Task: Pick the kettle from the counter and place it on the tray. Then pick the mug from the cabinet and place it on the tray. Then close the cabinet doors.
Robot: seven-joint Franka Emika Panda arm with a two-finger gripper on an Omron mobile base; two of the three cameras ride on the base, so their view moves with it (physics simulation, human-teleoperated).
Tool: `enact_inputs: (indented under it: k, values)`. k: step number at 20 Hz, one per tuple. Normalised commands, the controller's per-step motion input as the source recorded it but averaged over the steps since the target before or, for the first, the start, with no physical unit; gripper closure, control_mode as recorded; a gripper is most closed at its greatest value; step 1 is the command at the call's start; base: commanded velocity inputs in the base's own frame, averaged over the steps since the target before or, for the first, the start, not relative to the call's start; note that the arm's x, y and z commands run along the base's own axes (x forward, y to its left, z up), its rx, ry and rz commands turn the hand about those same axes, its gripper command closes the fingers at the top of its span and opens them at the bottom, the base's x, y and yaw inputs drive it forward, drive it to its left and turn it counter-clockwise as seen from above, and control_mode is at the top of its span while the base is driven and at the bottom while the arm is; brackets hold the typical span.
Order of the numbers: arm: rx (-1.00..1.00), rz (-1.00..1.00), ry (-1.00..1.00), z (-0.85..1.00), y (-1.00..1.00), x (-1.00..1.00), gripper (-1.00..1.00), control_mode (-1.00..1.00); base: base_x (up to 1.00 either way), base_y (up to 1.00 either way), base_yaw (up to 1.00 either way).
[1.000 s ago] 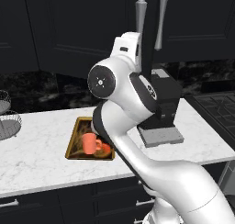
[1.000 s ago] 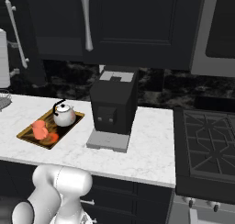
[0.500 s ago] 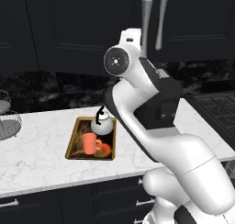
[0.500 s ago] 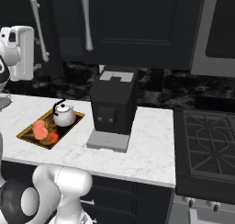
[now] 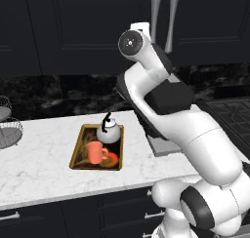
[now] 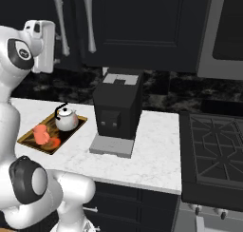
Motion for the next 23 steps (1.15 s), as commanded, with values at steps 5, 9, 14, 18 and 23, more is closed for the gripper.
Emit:
enact_inputs:
  k: [5,9,14,18,23]
  values:
    - [-0.08,0.11,0.00,-0.40,-0.04,0.73,-1.00,-1.00,0.00,0.00,0.00]
    - [-0.08,0.14,0.00,-0.42,0.00,0.56,-1.00,-1.00,0.00,0.00,0.00]
    - [-0.06,0.16,0.04,-0.41,0.00,0.51,-1.00,-1.00,0.00,0.00,0.00]
    - [-0.05,0.18,0.03,-0.48,0.03,0.16,-1.00,-1.00,0.00,0.00,0.00]
    - [-0.04,0.16,0.00,-0.38,0.04,0.22,-1.00,-1.00,0.00,0.00,0.00]
